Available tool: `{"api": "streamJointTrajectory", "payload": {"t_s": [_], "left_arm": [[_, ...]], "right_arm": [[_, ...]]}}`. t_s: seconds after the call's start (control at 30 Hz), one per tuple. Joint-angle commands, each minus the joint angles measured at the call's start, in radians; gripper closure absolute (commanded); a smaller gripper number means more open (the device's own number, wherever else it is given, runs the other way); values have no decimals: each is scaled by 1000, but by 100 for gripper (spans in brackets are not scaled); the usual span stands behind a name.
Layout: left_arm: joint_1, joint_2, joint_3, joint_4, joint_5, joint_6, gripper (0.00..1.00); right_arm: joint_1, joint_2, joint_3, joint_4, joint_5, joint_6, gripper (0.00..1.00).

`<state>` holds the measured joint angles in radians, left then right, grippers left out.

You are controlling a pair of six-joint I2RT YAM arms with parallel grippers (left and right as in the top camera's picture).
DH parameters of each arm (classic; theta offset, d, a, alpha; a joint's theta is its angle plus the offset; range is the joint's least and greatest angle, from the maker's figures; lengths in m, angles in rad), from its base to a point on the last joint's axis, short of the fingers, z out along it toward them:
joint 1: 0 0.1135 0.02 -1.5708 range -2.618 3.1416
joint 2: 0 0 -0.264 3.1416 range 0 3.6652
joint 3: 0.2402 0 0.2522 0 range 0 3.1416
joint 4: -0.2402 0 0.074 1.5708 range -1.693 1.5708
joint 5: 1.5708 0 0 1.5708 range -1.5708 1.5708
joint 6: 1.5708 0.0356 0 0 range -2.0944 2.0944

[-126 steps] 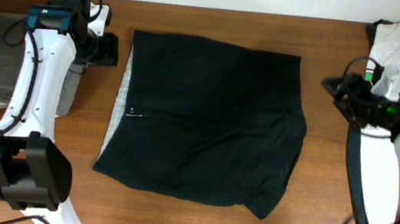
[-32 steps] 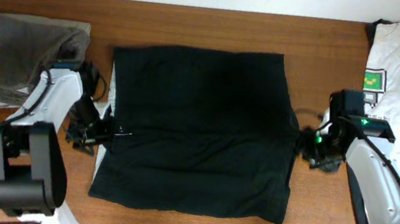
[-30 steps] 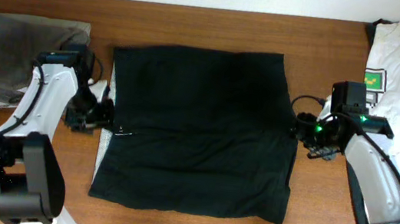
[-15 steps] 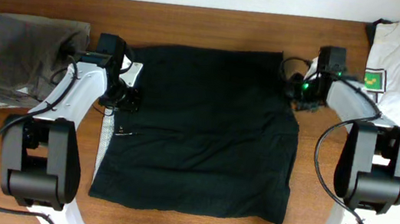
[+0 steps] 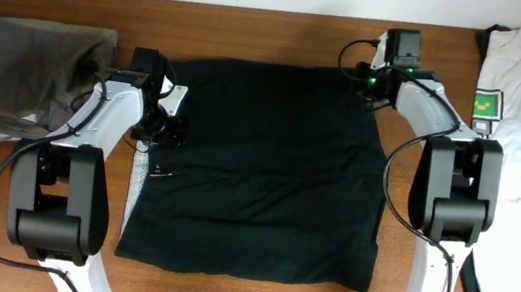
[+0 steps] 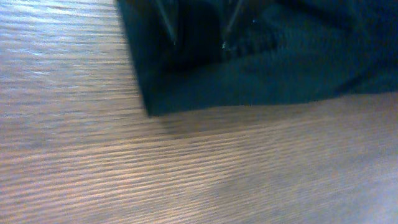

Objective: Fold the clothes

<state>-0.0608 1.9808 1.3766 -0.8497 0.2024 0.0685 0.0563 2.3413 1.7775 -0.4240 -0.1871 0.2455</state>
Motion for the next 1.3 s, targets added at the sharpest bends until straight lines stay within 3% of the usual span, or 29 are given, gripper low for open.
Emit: {"api": "streamJointTrajectory", "payload": {"t_s": [0.0,0.03,0.1,0.13,0.17,0.2,0.33,0.43,0.47,0.53,0.63,0.7,0.8,0.83,0.87,0.9,1.0,1.07,1.1,1.13,1.2,1.27], "left_arm": [[-4,9,2,-4,0,16,67],[-4,9,2,-5,0,16,67],[-4,9,2,-14,0,16,67],[-4,9,2,-17,0,16,67],[-4,9,2,-18,0,16,67],[-4,9,2,-18,0,16,64],[-2,9,5,-24,-8,26,50],[-2,8,45,-42,-71,38,48],[-2,8,64,-43,-109,39,48],[-1,8,73,-22,-132,39,48],[1,8,73,-25,-132,39,48],[1,8,73,-31,-131,39,48],[1,9,73,-42,-132,39,48],[1,8,73,-43,-132,39,48],[1,8,73,-43,-132,39,49],[1,8,73,-41,-132,39,59],[1,8,73,-25,-121,38,75],[1,9,73,-10,-96,38,75],[0,9,73,11,-39,38,73],[-2,9,73,37,13,38,67],[-9,13,73,103,73,37,54],[-23,43,72,81,121,4,53]], "right_arm": [[16,29,0,92,24,71,87],[1,29,0,171,14,155,96],[-14,29,2,319,-51,179,96],[-18,29,8,362,-72,180,86],[-21,29,19,356,-71,169,53],[-29,24,28,328,-71,145,43],[-123,-122,45,32,-129,-3,28],[-203,-291,45,-432,-131,-14,31],[-225,-311,44,-622,-123,-14,39],[-233,-301,2,-846,-85,-22,44],[-226,-301,-278,-821,-90,-29,52],[-219,-304,-467,-697,-92,-32,50],[-200,-305,-573,-568,-192,-86,52],[-200,-311,-573,-562,-190,-98,76],[-209,-331,-570,-566,-154,-98,92],[-230,-371,-567,-574,-51,-50,96],[-301,-481,-563,-590,194,60,96],[-318,-503,-563,-603,210,84,96],[-318,-504,-563,-612,196,76,87],[-320,-505,-561,-623,175,74,69],[-336,-511,-534,-655,124,59,66],[-340,-547,-504,-710,89,26,66]]}}
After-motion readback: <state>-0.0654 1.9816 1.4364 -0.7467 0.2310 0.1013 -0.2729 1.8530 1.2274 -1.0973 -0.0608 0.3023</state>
